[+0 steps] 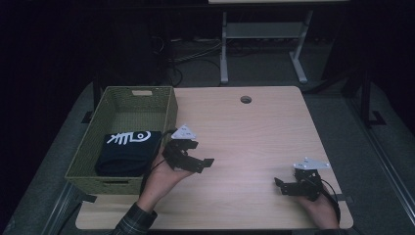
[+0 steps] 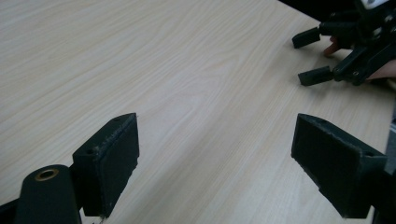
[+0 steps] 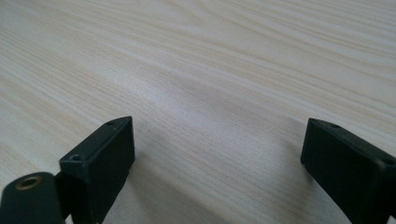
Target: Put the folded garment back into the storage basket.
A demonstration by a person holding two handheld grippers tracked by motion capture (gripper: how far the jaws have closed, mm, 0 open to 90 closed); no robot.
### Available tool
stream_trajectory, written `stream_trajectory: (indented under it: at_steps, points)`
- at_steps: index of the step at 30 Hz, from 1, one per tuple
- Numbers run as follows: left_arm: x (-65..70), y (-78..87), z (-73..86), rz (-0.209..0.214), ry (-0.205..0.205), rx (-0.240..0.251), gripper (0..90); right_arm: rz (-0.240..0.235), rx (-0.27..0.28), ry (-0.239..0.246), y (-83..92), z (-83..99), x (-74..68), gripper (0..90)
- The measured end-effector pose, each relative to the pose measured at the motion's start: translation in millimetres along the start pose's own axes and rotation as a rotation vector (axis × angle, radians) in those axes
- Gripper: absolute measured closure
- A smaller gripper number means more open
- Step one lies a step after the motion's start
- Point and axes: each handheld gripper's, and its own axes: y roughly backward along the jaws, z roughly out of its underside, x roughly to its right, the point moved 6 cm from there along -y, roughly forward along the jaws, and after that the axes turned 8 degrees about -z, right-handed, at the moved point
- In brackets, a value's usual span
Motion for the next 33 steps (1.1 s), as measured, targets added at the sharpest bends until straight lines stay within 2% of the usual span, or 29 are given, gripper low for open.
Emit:
stream_trajectory:
  at_steps: [5,8,10,15,22,33]
  points:
    - [12.7,-16.9,7.1,-0.012,-0.025,-0.010,13.3,0.000,-0.001,-0.002,0.0,0.1,0.0,9.5]
    - [16.8,-24.1,11.0,-0.014,-0.026,-0.014,13.2,0.001,-0.001,-0.001,-0.1,0.1,0.0,9.5]
    - [21.7,-35.2,18.0,-0.021,-0.022,-0.018,13.2,0.002,-0.001,-0.001,-0.1,0.1,0.1,9.5]
    - [25.2,-49.6,29.0,-0.030,-0.021,-0.035,13.2,0.002,-0.001,-0.001,-0.1,0.1,0.1,9.5]
    - [20.9,-68.0,48.0,-0.056,-0.013,-0.069,13.2,0.002,-0.001,-0.001,-0.1,0.1,0.1,9.5]
    - [8.1,-83.5,67.3,-0.110,-0.010,-0.081,12.9,0.002,-0.001,-0.001,-0.1,0.1,0.1,9.5]
